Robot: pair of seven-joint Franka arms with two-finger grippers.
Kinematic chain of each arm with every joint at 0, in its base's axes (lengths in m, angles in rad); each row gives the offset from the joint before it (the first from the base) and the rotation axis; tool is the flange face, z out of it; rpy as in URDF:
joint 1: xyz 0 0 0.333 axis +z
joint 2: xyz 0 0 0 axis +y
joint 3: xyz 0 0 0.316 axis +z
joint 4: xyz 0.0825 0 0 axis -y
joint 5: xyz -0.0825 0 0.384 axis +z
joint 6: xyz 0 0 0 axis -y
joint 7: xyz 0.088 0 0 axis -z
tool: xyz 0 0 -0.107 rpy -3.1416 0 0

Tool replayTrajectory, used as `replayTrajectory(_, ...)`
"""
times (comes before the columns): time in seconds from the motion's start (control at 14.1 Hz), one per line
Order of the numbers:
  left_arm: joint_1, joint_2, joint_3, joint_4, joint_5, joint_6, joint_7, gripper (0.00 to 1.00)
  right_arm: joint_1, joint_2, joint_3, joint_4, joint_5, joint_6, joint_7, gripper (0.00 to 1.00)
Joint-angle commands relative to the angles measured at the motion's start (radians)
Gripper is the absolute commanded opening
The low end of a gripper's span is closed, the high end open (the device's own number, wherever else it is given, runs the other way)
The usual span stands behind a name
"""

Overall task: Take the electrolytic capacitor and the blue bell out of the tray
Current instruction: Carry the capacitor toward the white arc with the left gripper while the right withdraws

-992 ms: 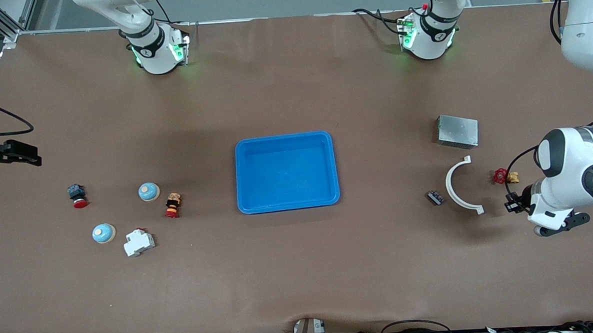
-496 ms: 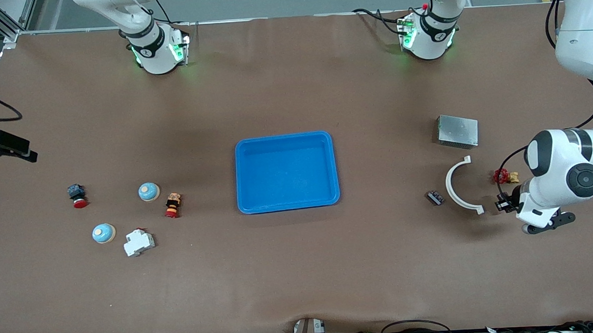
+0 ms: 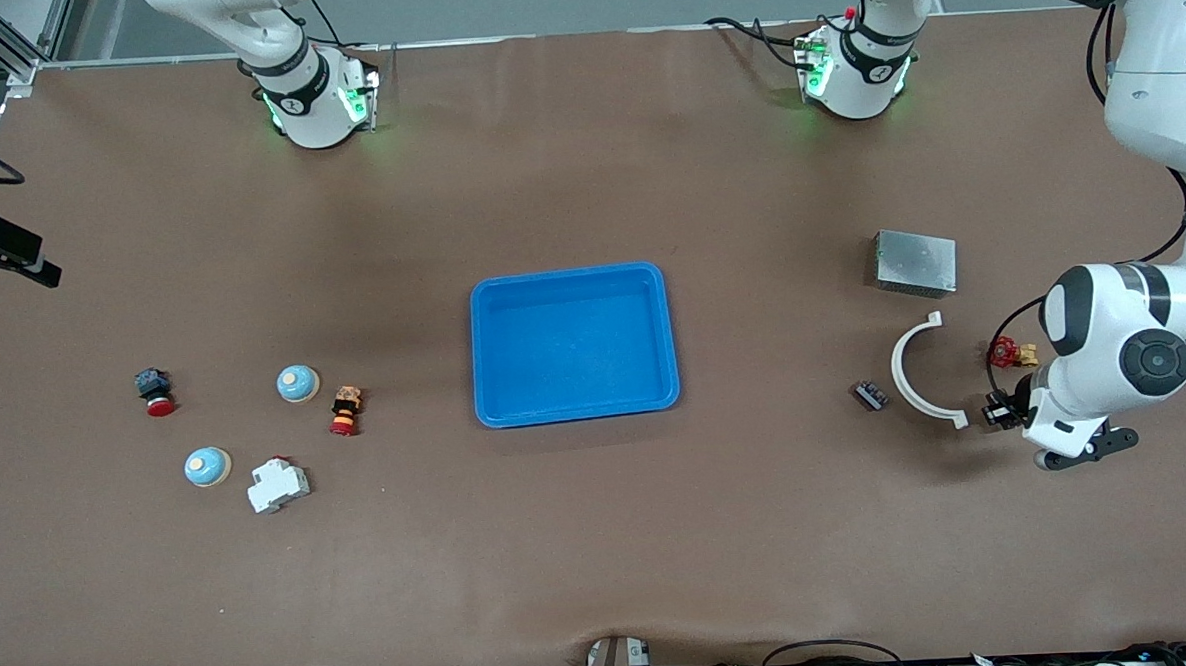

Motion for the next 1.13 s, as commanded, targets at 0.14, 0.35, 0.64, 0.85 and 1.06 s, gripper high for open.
replayTrajectory(0.14,0.025,-0.001,-0.009,-0.012,0.033,0.023,0.004,0.0,0.046,-0.079,0.009,-0.095,-0.055,0.018,0.027,1.0)
replayTrajectory(0.35,0.017,0.001,-0.009,-0.006,0.046,0.023,-0.003,0.0,-0.007,-0.147,0.056,-0.197,-0.055,0.076,0.041,1.0)
replayTrajectory(0.64,0.026,-0.006,-0.009,-0.009,0.051,0.021,0.021,0.68,-0.052,-0.165,0.093,-0.224,-0.055,0.085,0.041,1.0)
replayTrajectory(0.85,0.025,-0.051,-0.012,-0.007,0.05,0.008,0.038,1.0,-0.069,-0.164,0.111,-0.224,-0.056,0.085,0.05,1.0)
replayTrajectory(1.06,0.025,-0.129,-0.03,-0.006,0.05,-0.026,0.073,1.0,-0.076,-0.162,0.116,-0.224,-0.056,0.085,0.05,1.0)
